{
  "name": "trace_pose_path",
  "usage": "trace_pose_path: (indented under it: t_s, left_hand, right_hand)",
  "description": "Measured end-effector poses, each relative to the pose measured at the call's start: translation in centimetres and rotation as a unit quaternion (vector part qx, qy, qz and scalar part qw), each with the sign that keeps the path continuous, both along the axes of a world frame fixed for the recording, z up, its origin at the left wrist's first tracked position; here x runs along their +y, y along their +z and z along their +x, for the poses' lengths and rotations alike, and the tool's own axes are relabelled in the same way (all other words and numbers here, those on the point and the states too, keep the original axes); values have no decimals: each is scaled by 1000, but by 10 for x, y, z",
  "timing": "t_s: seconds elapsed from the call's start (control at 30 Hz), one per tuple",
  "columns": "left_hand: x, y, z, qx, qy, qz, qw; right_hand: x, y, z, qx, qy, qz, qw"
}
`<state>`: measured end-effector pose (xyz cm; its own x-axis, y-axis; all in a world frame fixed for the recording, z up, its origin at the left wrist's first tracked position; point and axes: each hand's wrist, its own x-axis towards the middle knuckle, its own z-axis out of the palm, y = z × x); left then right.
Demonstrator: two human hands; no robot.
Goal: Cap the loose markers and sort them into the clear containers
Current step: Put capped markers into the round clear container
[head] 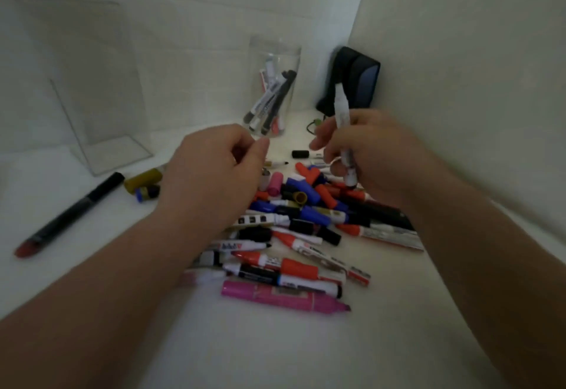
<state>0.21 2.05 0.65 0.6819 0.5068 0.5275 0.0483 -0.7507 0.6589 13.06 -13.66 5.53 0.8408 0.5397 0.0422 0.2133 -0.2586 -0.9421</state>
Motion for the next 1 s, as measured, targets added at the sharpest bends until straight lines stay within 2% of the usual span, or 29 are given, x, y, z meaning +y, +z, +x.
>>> trace_pose_path:
  t_s: [0.07,0.13,0.2,0.27,0.37,0.43,0.53,0.63,0.7,0.8,1.0]
  left_hand:
    - [-10,1,-2,4,-29,9,1000]
    - [-20,2,-4,5,-50,10,999]
    - [-30,1,-4,1,-77,-29,997]
    - [-37,1,-5,1,-104,-65,992]
    - [-46,0,-5,-25,-140,-96,985]
    - [-51,0,-6,-42,-148,-137,978]
    - [-53,2,-6,-61,-152,-192,968]
    - [-46,5,-6,-93,-145,-283,943]
    - [-43,8,-7,-107,-145,-316,931]
    - [-42,8,-9,-78,-144,-255,953]
    - [-38,0,-4,16,-143,-134,980]
  right_hand:
    - [-19,-11,-8,24,25,1,999]
    - [-31,-19,-12,-2,55,-21,998]
    - [-35,-24,-20,-74,89,-62,991]
    - [-35,-27,-29,-182,133,-100,969]
    - [-29,-32,-40,-264,168,-73,947]
    - [-28,-34,-42,-274,176,-55,944]
    - [-36,-32,-37,-234,223,-76,943]
    - [-53,-23,-18,-241,176,-177,938]
    - [-59,-17,-10,-245,148,-270,919]
    - [-55,-20,-11,-206,169,-359,894]
    - [-44,-30,-18,-194,180,-439,859]
